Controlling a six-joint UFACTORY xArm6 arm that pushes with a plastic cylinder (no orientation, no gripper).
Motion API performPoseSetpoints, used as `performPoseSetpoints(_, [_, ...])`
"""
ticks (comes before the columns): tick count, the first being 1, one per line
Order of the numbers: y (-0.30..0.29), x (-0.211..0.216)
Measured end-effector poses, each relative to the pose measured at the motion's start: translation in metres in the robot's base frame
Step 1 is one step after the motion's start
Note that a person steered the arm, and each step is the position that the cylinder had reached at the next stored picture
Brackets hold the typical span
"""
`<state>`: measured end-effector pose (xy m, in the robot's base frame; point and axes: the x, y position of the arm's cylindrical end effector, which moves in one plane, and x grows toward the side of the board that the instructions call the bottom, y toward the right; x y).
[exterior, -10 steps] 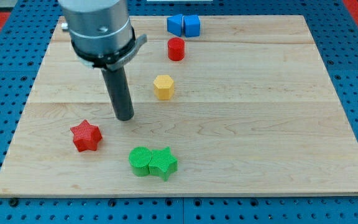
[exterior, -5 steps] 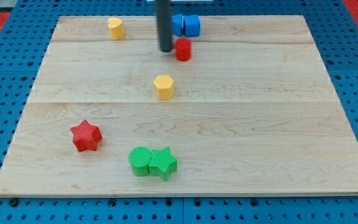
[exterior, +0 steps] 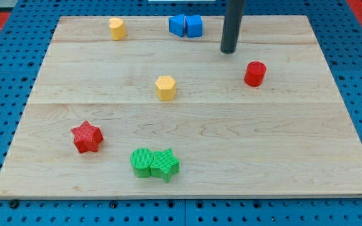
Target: Push the red circle to the bottom right
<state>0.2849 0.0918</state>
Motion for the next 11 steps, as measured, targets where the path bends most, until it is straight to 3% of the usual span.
performPoseSetpoints(1, [0.05, 0.06])
performPoseSetpoints(2, [0.045, 0.127])
performPoseSetpoints(3, [0.066, 0.153])
performPoseSetpoints(6, [0.048, 0.14])
performPoseSetpoints(8, [0.055, 0.223])
performPoseSetpoints(11, [0.103, 0.255])
